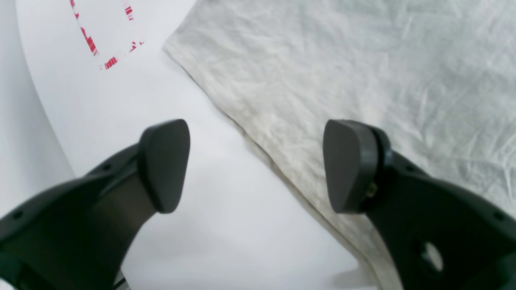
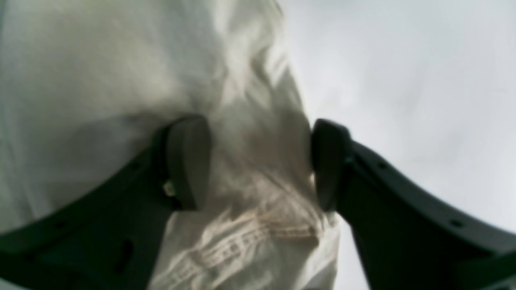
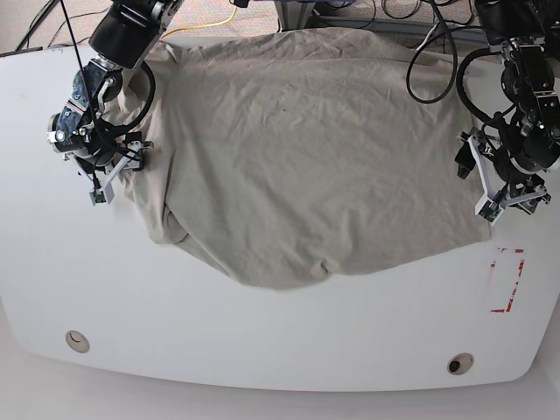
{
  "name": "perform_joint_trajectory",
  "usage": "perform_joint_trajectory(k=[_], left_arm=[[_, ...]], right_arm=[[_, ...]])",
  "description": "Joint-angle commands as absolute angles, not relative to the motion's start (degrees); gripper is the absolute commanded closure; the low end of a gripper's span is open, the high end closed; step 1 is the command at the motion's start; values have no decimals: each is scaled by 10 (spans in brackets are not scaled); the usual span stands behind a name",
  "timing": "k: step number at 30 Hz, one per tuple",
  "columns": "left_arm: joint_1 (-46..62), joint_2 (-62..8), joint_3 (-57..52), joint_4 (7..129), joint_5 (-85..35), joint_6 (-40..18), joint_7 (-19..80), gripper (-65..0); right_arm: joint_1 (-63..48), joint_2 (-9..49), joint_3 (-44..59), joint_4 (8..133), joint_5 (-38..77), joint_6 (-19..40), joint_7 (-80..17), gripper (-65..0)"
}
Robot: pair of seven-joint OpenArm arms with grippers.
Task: Layout the t-shirt on the table in an organized manner, then fold the t-shirt properly
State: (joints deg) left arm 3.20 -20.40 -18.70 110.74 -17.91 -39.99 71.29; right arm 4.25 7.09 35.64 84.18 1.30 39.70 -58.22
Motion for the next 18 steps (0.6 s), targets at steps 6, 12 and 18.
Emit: perform_joint_trajectory(k=[6, 12, 18], left_arm=[[27, -213, -192, 1116, -182, -400, 707, -471], [51, -213, -192, 1116, -182, -400, 707, -471], [91, -213, -192, 1117, -185, -400, 707, -471]], right_arm=[[43, 59, 356, 843, -1, 400, -604, -114], [44, 58, 355, 842, -2, 400, -604, -41], [43, 58, 355, 842, -2, 400, -604, -41]])
